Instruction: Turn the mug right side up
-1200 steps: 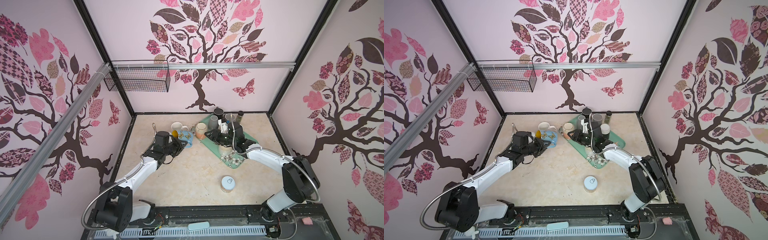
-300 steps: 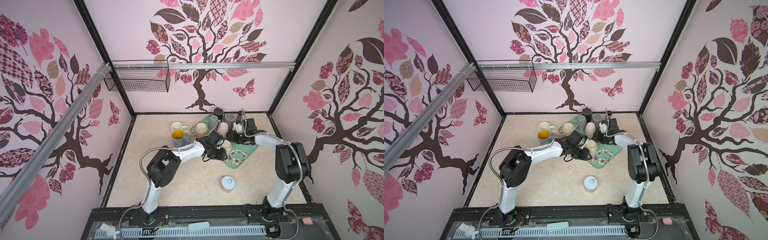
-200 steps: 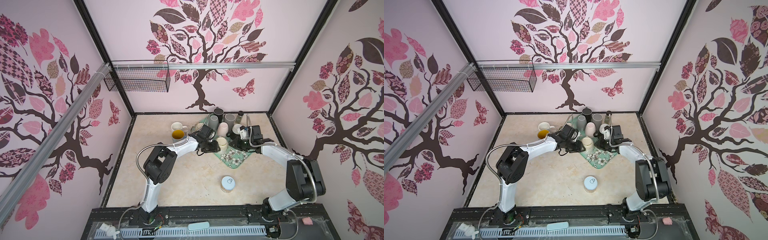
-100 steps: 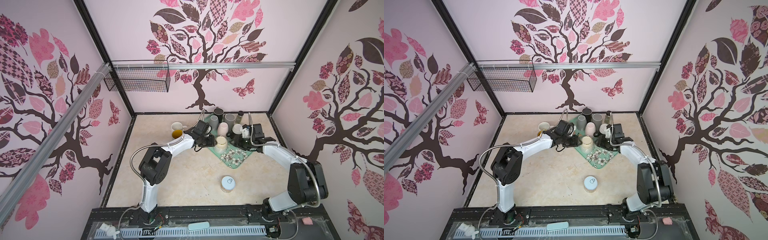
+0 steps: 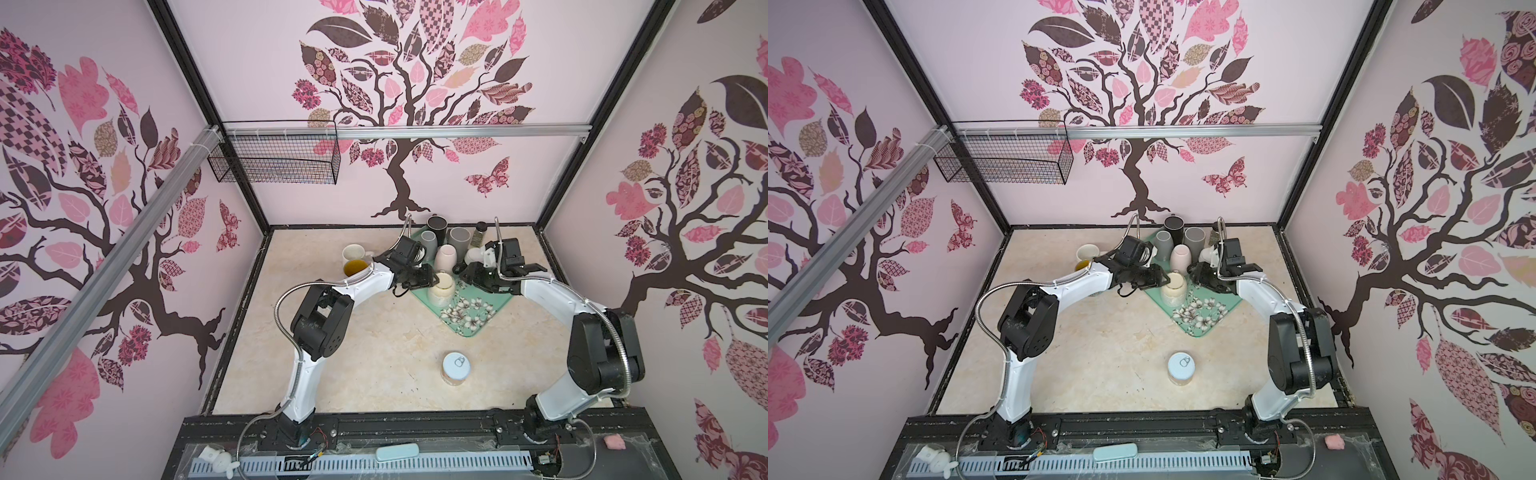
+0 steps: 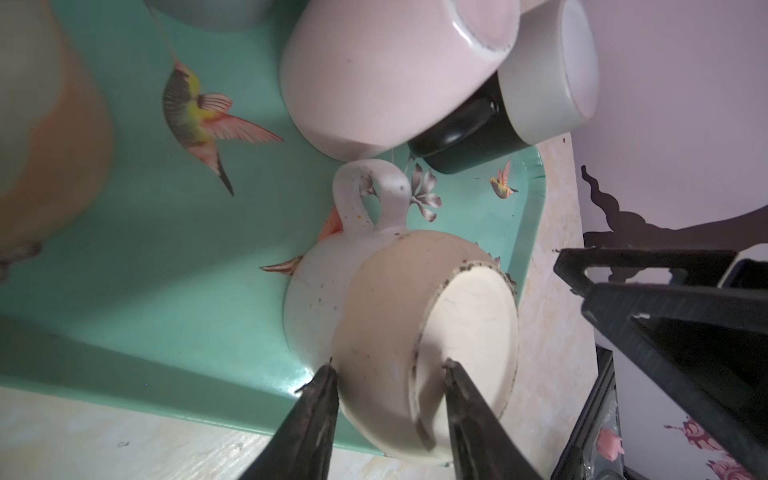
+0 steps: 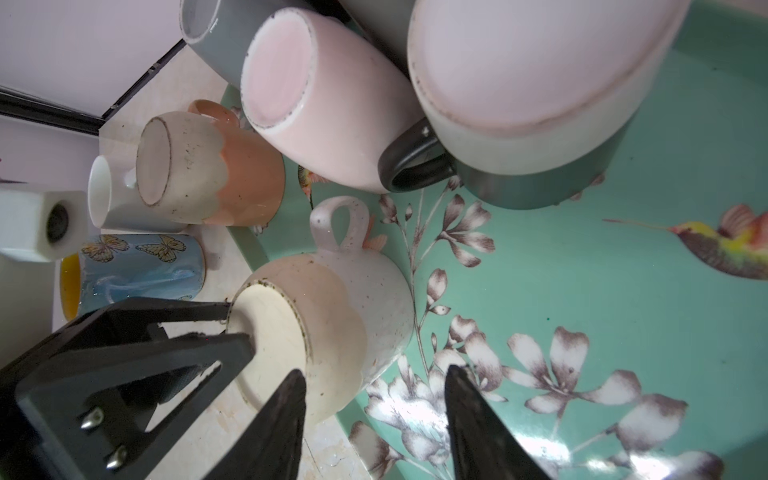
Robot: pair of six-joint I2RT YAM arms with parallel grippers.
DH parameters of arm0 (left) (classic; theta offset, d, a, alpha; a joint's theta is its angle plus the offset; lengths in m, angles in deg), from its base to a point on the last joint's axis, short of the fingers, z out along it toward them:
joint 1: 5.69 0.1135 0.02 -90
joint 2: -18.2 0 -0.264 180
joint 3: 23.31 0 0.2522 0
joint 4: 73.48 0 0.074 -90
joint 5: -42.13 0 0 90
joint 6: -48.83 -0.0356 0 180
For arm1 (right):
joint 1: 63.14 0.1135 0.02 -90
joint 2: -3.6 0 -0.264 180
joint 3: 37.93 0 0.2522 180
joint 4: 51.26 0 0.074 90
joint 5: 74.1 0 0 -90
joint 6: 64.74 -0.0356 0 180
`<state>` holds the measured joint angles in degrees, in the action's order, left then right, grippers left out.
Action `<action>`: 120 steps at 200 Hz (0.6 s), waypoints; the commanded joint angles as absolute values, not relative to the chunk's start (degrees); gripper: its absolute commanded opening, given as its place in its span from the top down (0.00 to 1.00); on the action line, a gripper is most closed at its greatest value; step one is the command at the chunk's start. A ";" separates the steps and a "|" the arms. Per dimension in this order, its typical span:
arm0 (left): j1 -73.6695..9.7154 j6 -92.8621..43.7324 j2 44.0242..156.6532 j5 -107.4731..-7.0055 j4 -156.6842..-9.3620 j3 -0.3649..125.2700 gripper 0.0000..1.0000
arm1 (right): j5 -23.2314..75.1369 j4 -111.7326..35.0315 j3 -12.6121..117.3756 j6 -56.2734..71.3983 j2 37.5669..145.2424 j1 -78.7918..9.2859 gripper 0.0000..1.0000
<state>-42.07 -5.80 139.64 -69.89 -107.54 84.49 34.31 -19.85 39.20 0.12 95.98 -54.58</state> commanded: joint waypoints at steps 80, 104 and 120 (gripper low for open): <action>-53.19 -3.51 129.63 -63.34 -103.89 79.85 0.55 | 25.04 -11.73 37.79 2.07 86.63 -54.56 0.34; -50.07 -6.12 129.79 -63.50 -104.86 80.56 0.55 | 25.96 -10.32 36.87 1.98 84.60 -54.60 0.35; -47.81 -7.56 131.97 -65.67 -105.49 82.36 0.55 | 27.78 -10.22 34.45 1.08 82.59 -54.46 0.36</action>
<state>-51.69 -4.05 130.33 -65.93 -104.94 81.52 26.77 -12.79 36.97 1.23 87.24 -54.58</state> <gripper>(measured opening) 0.452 0.649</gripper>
